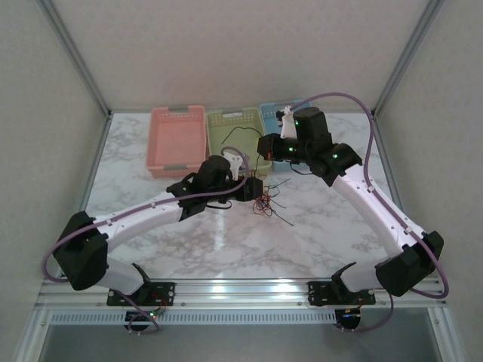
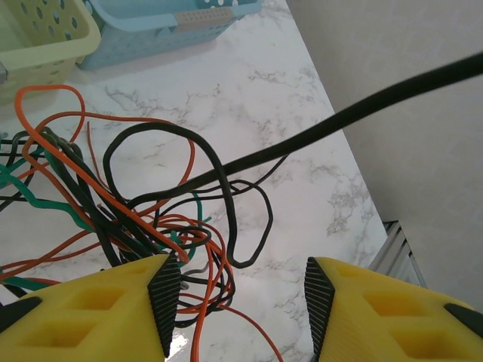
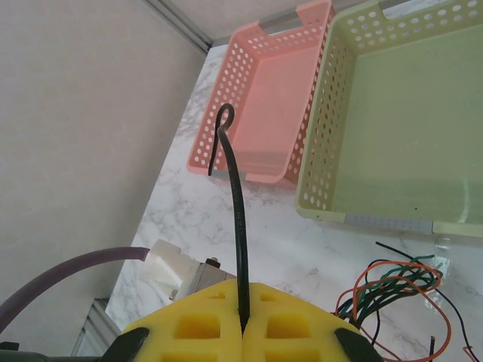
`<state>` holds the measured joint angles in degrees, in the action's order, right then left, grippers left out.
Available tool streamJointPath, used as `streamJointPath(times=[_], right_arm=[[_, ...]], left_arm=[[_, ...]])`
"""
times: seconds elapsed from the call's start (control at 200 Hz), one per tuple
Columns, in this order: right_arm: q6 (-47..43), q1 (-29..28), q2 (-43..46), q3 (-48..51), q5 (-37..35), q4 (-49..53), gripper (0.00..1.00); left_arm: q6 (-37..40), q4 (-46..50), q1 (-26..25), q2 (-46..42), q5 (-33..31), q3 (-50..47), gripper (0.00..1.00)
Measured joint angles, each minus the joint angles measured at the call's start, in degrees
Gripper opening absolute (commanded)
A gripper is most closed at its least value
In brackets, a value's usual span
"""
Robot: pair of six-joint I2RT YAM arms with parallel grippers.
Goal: Untangle the cables
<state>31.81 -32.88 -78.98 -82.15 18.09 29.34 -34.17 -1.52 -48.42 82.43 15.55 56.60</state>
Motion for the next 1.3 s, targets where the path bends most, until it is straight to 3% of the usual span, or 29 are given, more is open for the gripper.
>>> streamJointPath(times=[0.315,0.741,1.302], right_arm=[[0.4,0.0,0.0,0.0,0.0,0.0,0.00],[0.2,0.0,0.0,0.0,-0.6,0.0,0.00],[-6.8,0.6,2.0,-0.5,-14.2,2.4,0.00]], left_arm=[[-1.5,0.0,-1.6,2.4,-2.6,2.5,0.40],[-1.0,0.3,-1.8,3.2,-4.2,3.3,0.00],[2.8,7.1,-1.8,-6.7,-3.9,-2.4,0.00]])
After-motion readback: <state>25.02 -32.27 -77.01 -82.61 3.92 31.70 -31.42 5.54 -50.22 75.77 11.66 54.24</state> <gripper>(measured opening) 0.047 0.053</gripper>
